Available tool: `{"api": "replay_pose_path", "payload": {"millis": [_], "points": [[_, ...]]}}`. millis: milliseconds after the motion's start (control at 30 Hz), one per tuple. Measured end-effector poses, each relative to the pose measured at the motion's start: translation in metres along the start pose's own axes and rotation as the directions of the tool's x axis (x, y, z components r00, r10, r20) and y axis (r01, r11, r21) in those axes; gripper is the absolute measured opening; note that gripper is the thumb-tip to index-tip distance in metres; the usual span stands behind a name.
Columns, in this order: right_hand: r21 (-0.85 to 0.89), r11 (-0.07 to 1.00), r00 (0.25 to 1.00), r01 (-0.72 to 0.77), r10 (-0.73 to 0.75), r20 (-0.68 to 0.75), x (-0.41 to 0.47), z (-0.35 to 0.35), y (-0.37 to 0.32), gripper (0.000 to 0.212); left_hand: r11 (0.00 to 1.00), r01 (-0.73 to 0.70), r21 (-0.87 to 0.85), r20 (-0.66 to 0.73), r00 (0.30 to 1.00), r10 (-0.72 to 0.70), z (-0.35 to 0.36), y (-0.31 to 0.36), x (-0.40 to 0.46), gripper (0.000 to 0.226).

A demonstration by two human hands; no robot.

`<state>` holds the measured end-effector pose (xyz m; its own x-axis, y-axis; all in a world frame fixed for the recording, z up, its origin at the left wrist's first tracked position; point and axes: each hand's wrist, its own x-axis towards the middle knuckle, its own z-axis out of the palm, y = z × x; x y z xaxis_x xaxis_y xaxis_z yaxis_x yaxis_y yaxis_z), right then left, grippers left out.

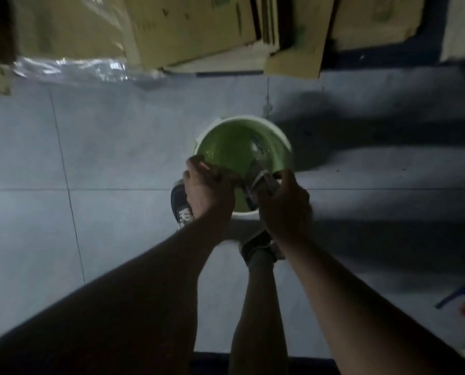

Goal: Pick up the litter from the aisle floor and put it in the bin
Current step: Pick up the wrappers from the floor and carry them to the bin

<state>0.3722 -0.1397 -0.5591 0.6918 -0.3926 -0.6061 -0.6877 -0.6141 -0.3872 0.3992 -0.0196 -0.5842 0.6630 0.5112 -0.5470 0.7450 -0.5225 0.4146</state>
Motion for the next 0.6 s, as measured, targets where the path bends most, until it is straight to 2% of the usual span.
{"api": "replay_pose_path", "payload": {"millis": [100, 200, 333, 400, 600], "points": [[0.004, 1.000, 0.996, -0.009, 0.008, 0.090, 0.020, 0.024, 0.015, 0.034, 0.997, -0.034, 0.071, 0.198, 0.980, 0.019, 0.015, -0.015, 0.020, 0.055], [-0.032, 0.999, 0.984, 0.009, -0.003, 0.181, 0.020, 0.031, 0.023, 0.042, 0.990, -0.041, 0.133, 0.385, 0.923, -0.013, 0.009, -0.023, 0.022, 0.060], [-0.069, 0.998, 0.979, 0.012, 0.002, 0.204, 0.006, 0.017, 0.023, 0.043, 0.996, -0.017, 0.093, 0.385, 0.923, -0.021, -0.011, -0.029, 0.013, 0.047], [-0.078, 0.997, 0.972, 0.007, 0.011, 0.235, -0.003, 0.007, 0.020, 0.050, 0.992, -0.015, 0.129, 0.389, 0.921, -0.036, -0.023, -0.026, 0.007, 0.045], [-0.115, 0.993, 0.967, 0.017, 0.014, 0.255, -0.040, -0.041, -0.005, 0.060, 0.936, -0.224, 0.272, 0.456, 0.886, 0.079, -0.073, 0.012, -0.012, 0.048]]}}
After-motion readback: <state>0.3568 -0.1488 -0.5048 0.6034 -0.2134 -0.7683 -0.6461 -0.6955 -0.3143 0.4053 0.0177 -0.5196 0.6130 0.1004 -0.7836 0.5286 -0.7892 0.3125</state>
